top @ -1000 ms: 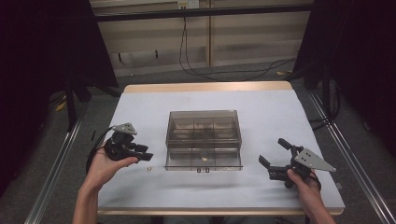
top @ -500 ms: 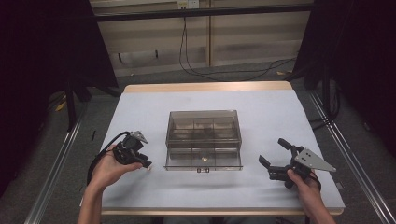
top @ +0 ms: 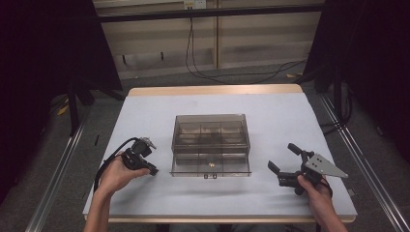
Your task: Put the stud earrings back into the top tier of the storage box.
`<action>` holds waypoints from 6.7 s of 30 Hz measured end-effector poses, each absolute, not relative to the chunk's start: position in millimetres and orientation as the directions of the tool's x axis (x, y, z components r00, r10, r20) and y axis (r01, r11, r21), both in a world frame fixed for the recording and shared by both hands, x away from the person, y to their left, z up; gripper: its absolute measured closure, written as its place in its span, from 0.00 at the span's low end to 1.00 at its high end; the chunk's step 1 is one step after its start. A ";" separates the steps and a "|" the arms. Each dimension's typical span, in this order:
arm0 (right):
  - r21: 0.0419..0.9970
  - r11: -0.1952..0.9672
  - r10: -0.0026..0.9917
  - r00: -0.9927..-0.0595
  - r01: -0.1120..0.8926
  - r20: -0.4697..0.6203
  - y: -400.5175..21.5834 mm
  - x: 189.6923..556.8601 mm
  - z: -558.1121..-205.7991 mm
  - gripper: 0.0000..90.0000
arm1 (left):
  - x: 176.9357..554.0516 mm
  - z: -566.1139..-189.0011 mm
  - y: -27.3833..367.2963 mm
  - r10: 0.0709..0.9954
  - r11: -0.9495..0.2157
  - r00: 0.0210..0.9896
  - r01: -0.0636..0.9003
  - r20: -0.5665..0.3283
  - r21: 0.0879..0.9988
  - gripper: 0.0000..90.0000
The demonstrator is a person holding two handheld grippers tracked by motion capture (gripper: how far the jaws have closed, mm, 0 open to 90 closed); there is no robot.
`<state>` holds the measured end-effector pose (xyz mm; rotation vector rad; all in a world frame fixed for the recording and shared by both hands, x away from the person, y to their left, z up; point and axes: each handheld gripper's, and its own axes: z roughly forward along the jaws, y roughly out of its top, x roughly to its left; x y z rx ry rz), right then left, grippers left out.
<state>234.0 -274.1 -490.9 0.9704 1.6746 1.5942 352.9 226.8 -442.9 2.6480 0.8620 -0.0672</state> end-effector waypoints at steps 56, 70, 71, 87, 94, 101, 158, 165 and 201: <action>0.996 0.001 0.846 -0.531 0.092 0.048 -274.1 234.0 -490.9 0.01 | 328.1 -396.6 266.9 0.554 -0.489 0.797 0.544 -0.238 0.682 0.95; 0.996 0.000 0.846 -0.532 0.092 0.049 -274.0 234.0 -490.9 0.01 | 328.6 -362.9 237.1 0.494 -0.487 0.847 0.455 -0.194 0.745 0.94; 0.996 0.001 0.845 -0.532 0.093 0.049 -274.0 233.8 -490.8 0.01 | 328.8 -360.4 234.3 0.489 -0.492 0.853 0.444 -0.184 0.749 0.94; 0.996 0.002 0.846 -0.532 0.091 0.047 -273.9 233.8 -490.8 0.01 | 333.8 -335.2 153.9 0.334 -0.651 0.935 0.318 -0.116 0.690 0.94; 0.996 0.000 0.845 -0.533 0.091 0.049 -274.2 233.8 -490.9 0.01 | 335.3 -328.9 128.5 0.288 -0.690 0.952 0.281 -0.103 0.667 0.94; 0.996 0.001 0.845 -0.532 0.091 0.048 -274.1 233.8 -490.9 0.01 | 335.7 -331.4 98.3 0.240 -0.761 0.966 0.248 -0.095 0.599 0.94; 0.996 -0.002 0.845 -0.532 0.094 0.052 -274.0 234.3 -490.8 0.01 | 353.9 -365.6 64.5 0.204 -0.901 0.966 0.250 -0.161 0.355 0.77; 0.996 0.000 0.844 -0.534 0.092 0.049 -274.3 234.2 -490.9 0.01 | 350.1 -359.2 82.7 0.207 -0.846 0.963 0.265 -0.173 0.463 0.55; 0.996 -0.002 0.845 -0.532 0.094 0.052 -273.8 234.3 -490.8 0.01 | 318.9 -369.0 209.5 0.519 -0.510 0.846 0.422 -0.123 0.749 0.04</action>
